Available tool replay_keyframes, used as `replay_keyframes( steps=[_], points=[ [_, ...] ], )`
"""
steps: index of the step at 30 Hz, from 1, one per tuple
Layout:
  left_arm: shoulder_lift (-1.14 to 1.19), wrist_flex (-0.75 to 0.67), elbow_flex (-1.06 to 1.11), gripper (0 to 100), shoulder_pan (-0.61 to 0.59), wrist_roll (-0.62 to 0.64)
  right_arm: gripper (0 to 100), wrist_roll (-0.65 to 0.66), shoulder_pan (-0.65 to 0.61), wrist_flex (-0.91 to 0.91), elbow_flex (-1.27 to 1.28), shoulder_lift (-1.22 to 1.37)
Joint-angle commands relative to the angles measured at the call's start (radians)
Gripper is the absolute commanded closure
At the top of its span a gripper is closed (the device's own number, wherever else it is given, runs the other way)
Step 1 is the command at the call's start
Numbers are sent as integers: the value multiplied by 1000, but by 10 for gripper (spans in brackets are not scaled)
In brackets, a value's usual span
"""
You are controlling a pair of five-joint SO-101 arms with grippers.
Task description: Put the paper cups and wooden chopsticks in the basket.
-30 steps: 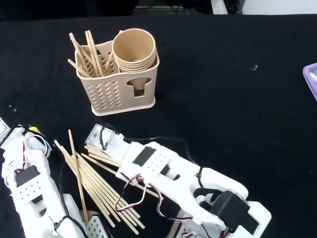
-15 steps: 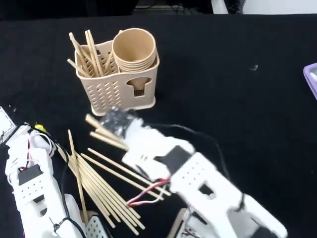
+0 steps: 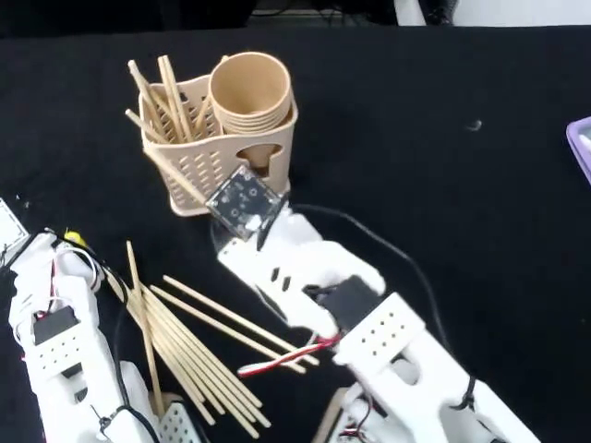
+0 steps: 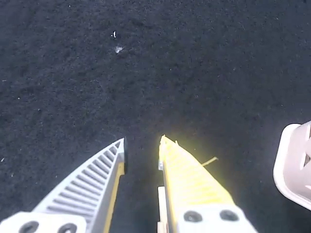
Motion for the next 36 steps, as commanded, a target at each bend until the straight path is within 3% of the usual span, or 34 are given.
replay_keyframes(
  steps=[1, 7, 17, 30, 36],
  points=[
    [-18, -18, -2, 876, 7, 5, 988, -49, -15, -49, -50, -41],
    [-18, -18, -2, 876, 7, 5, 988, -64, -46, -66, -176, -38],
    [-18, -18, -2, 876, 7, 5, 988, -64, -43, -252, -321, -38],
    [-18, -17, -1, 876, 7, 3, 987, -63, 32, -1005, -354, 352],
    [-18, -17, -1, 876, 7, 3, 987, -63, 94, -1034, -483, 596]
  ],
)
